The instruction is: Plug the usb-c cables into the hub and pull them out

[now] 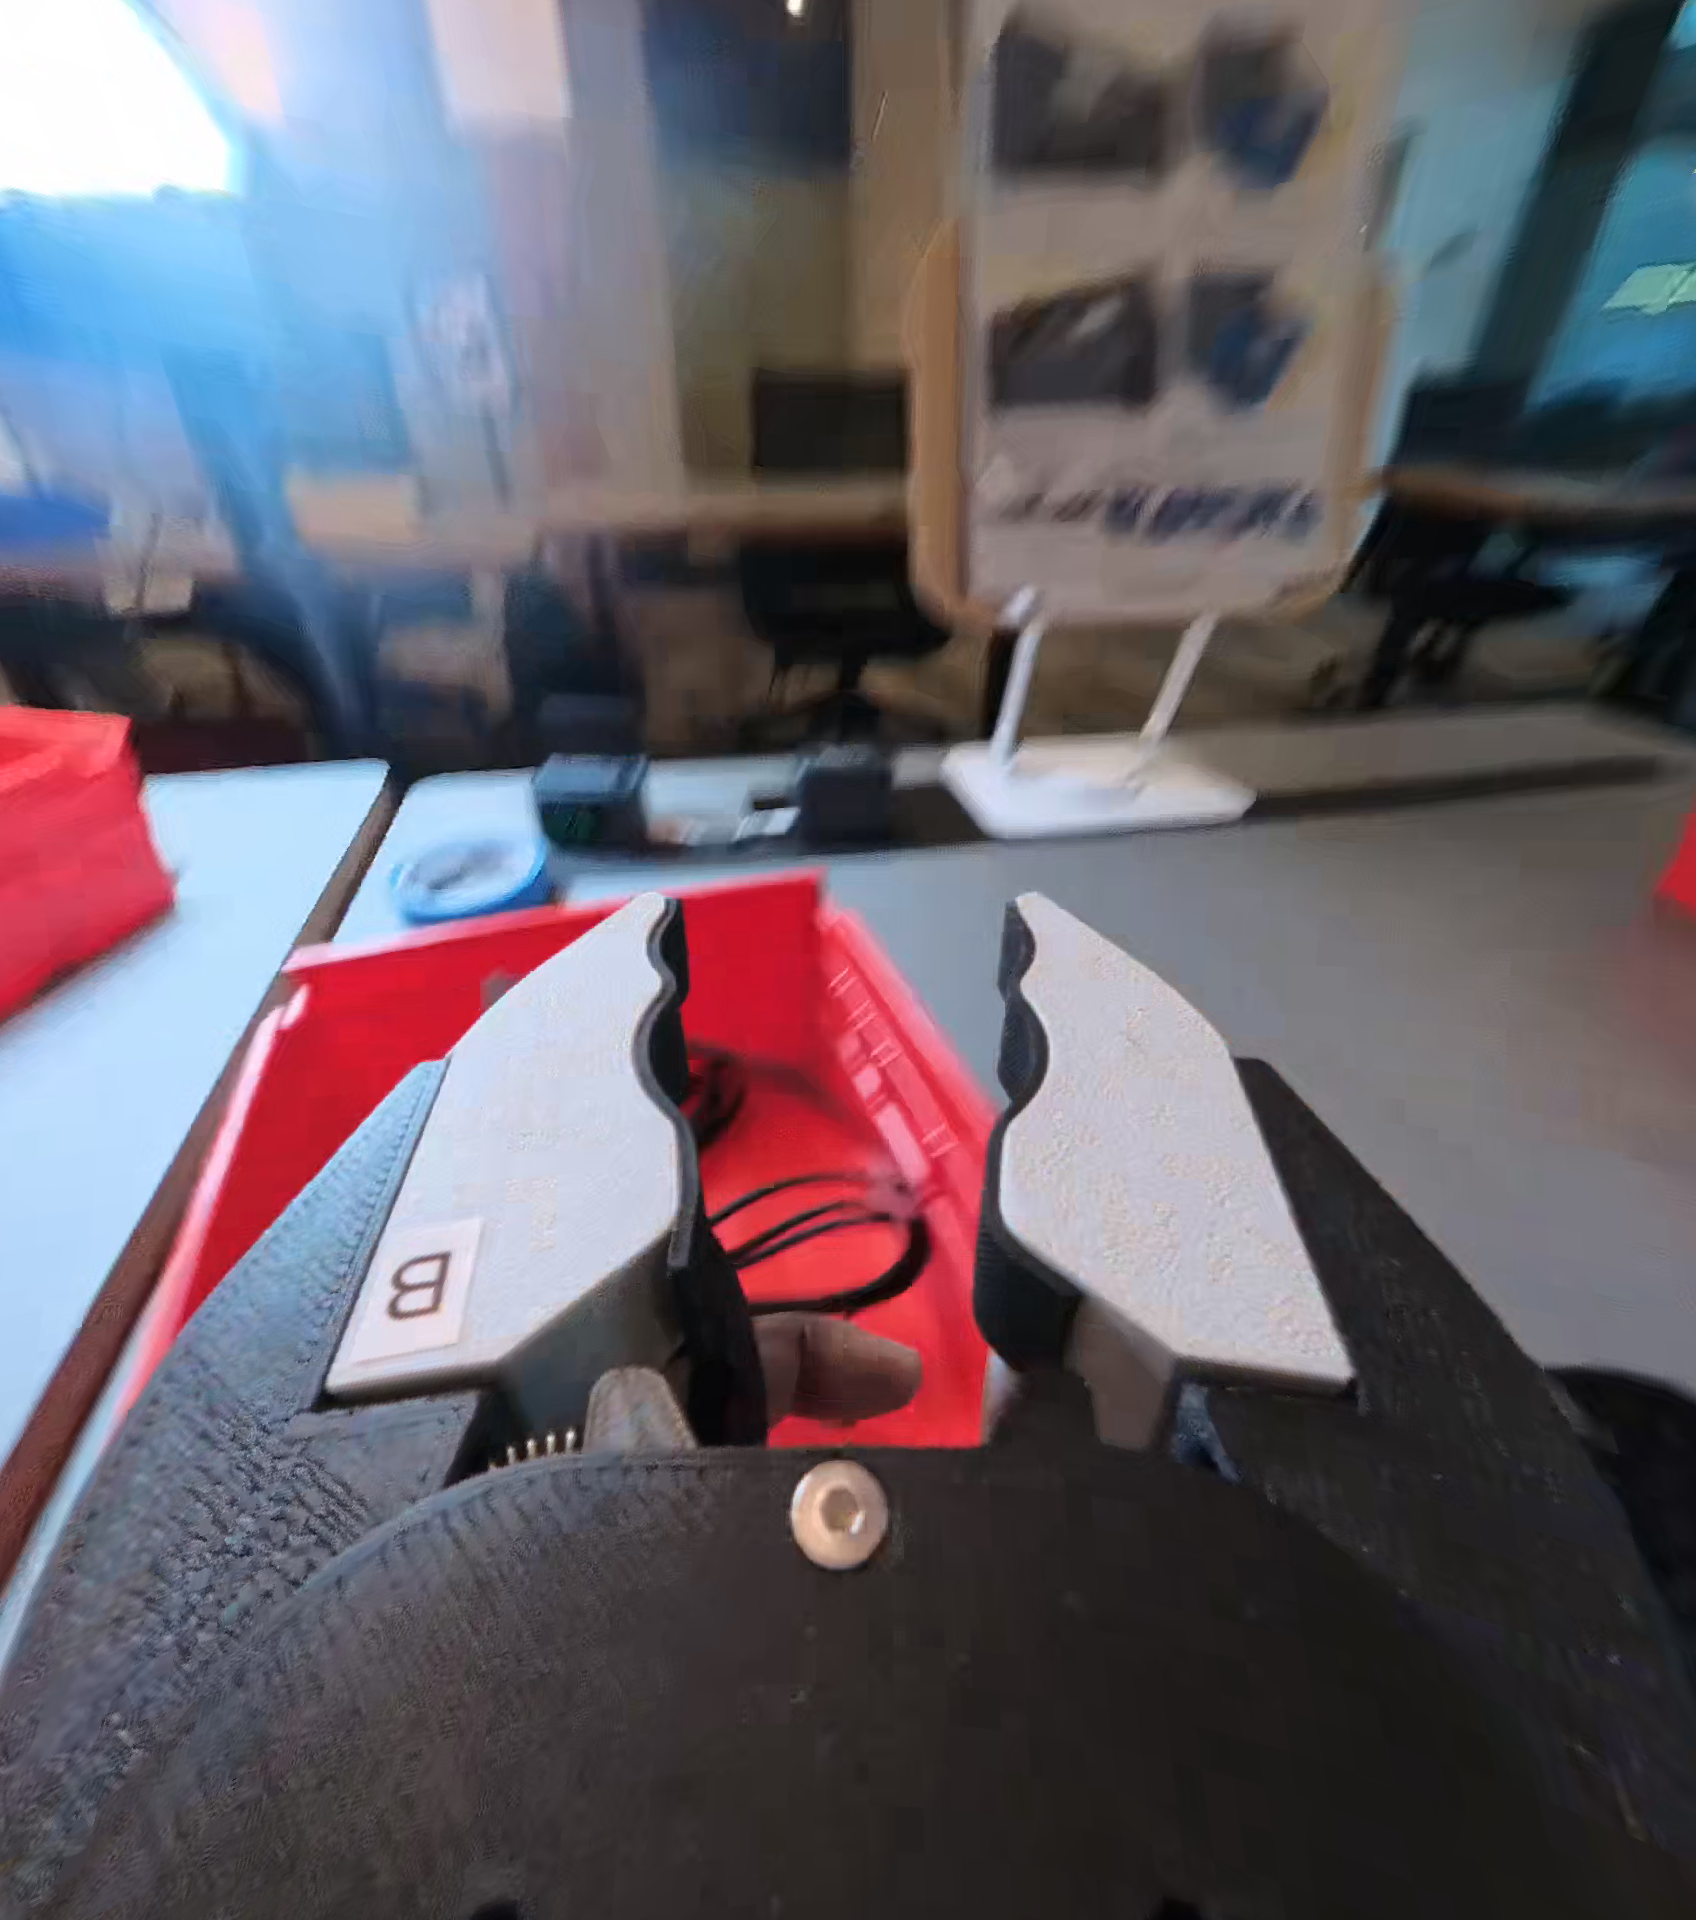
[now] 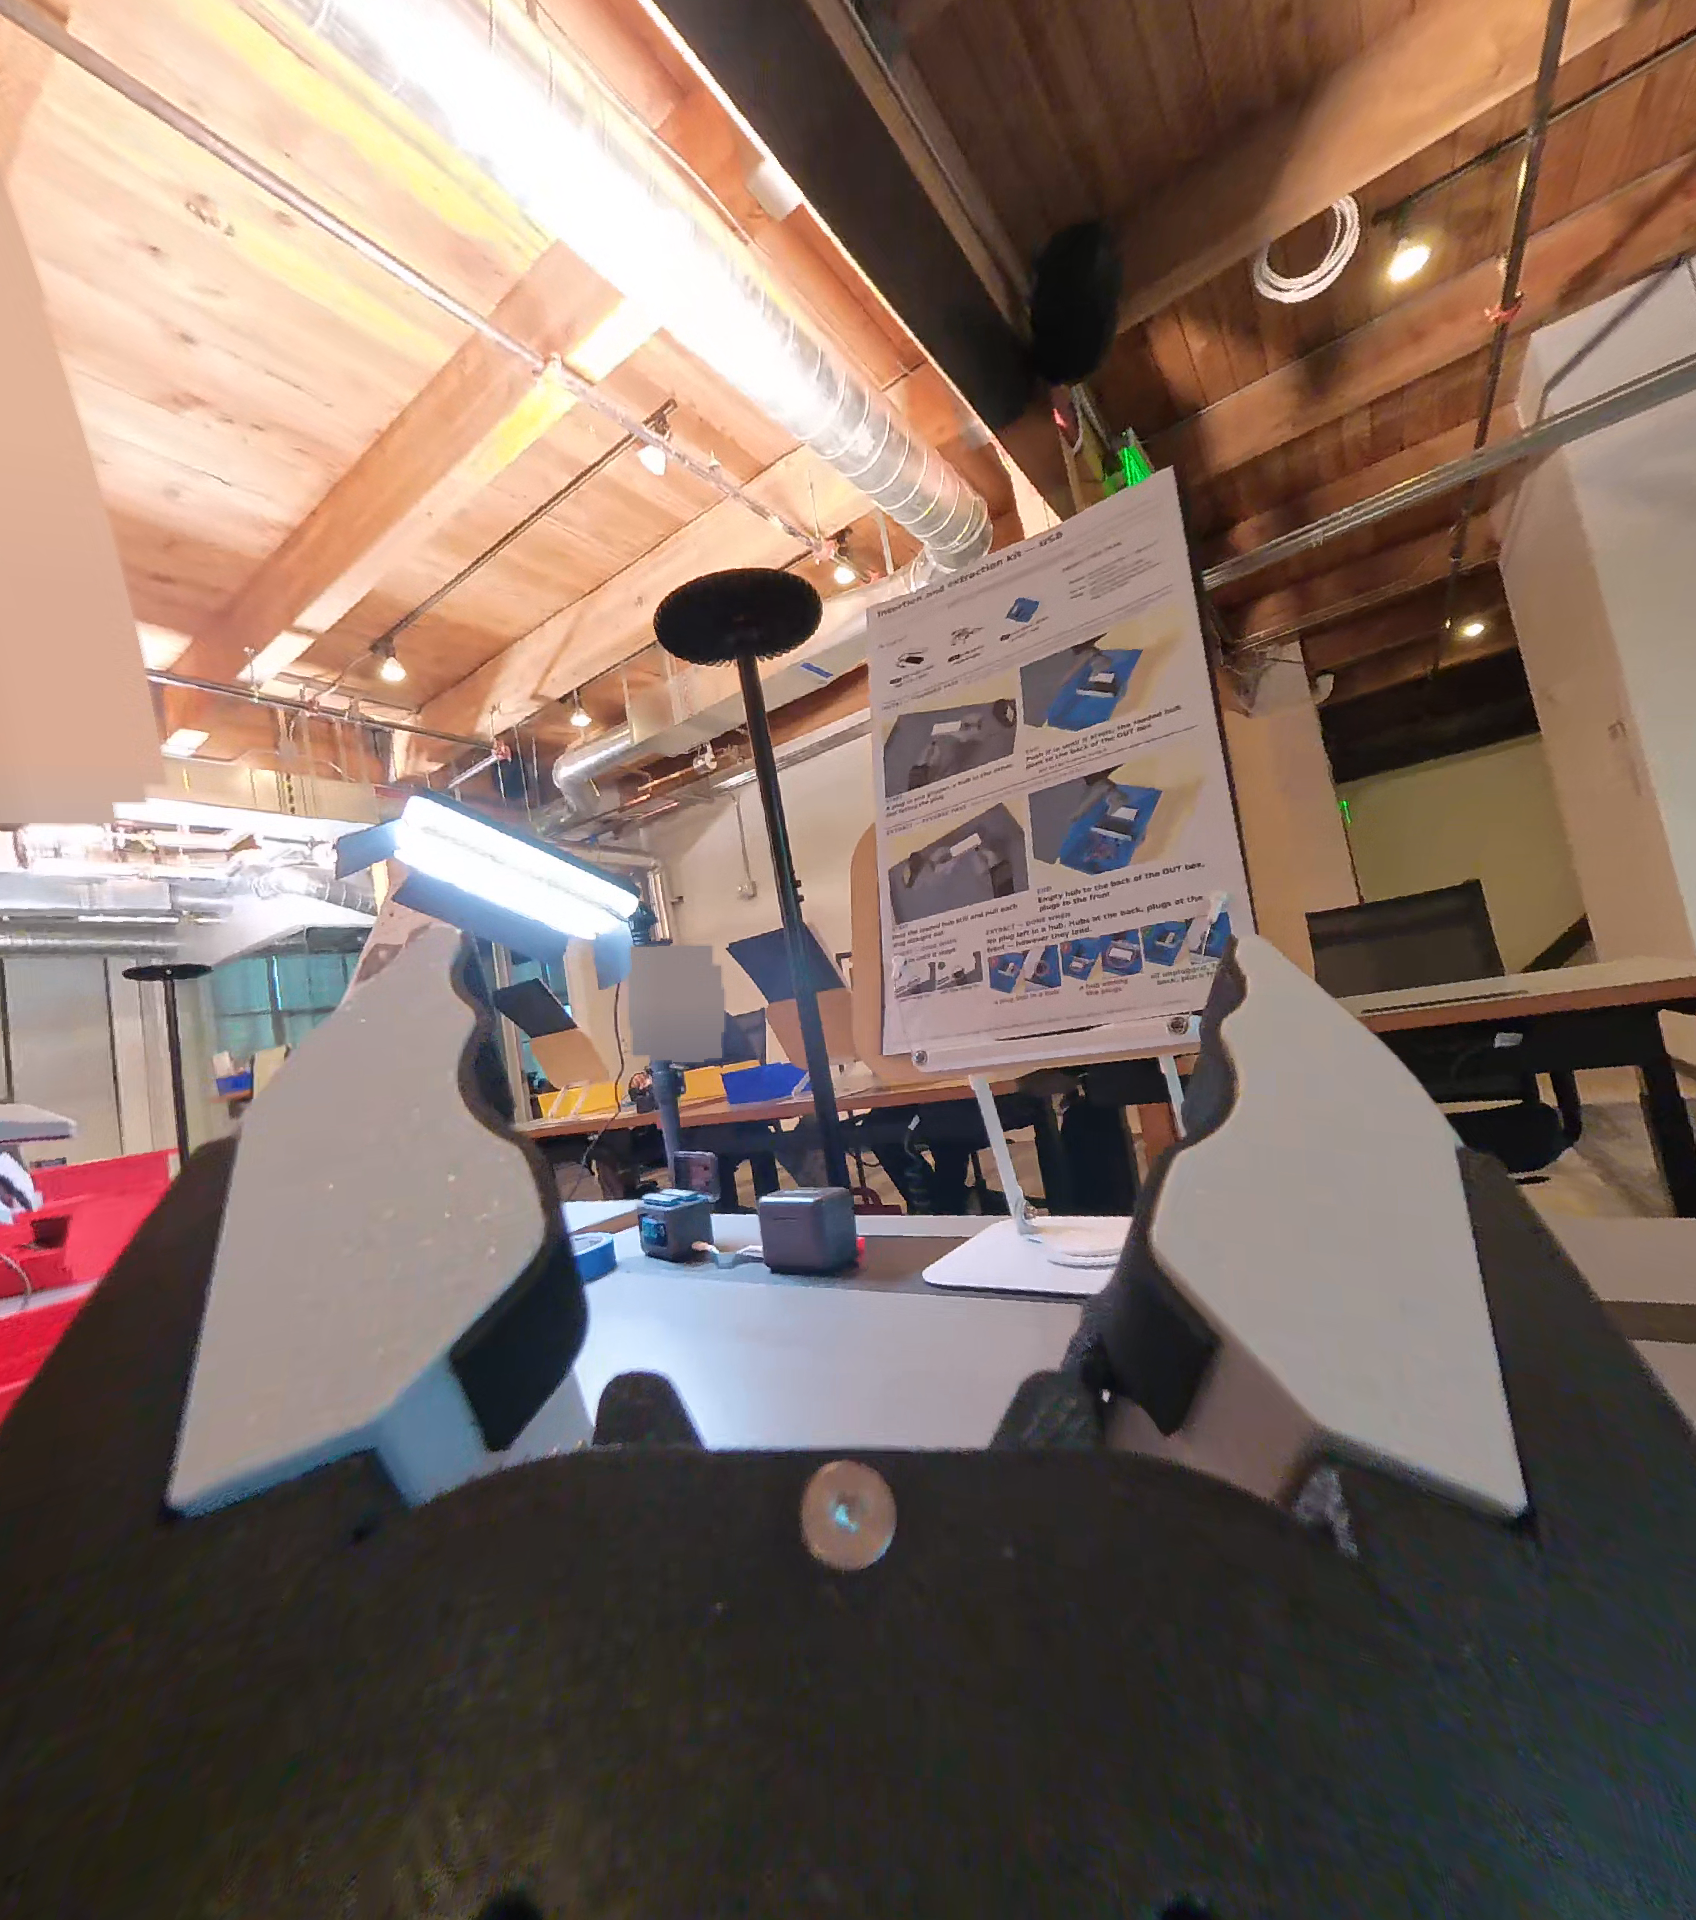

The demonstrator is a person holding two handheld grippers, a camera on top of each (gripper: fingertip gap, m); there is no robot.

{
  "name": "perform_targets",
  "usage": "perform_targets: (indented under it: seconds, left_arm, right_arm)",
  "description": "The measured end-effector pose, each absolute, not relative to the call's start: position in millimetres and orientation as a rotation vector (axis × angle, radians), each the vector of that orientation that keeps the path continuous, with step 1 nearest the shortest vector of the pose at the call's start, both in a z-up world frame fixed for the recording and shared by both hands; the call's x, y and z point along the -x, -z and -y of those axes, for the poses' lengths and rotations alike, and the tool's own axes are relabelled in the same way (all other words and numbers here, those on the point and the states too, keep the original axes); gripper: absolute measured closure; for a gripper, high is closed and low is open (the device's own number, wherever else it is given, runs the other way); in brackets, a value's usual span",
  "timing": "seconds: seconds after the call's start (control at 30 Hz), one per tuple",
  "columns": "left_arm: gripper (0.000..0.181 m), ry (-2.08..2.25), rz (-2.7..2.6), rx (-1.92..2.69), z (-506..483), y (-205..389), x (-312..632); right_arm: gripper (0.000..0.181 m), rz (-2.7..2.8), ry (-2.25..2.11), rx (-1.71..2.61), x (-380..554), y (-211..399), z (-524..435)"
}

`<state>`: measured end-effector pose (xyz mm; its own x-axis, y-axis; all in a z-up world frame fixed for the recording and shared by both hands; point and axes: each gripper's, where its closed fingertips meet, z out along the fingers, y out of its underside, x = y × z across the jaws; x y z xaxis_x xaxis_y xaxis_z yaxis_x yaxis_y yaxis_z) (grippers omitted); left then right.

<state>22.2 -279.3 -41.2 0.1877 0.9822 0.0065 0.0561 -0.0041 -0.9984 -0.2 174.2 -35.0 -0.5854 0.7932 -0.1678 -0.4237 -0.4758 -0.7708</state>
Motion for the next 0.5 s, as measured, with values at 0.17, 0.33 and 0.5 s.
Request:
perform_targets:
  seconds: [0.17,0.33,0.5]
  left_arm:
    - [0.125,-0.79,1.559,1.696,357,109,19]
    - [0.125,-0.628,1.629,1.901,366,152,46]
    - [0.135,-0.606,1.68,2.039,378,186,56]
  right_arm:
    - [0.055,0.961,-2.05,0.635,1,39,-164]
    - [0.056,0.968,-2.059,0.651,3,41,-164]
    - [0.058,0.951,-2.083,0.674,5,40,-168]
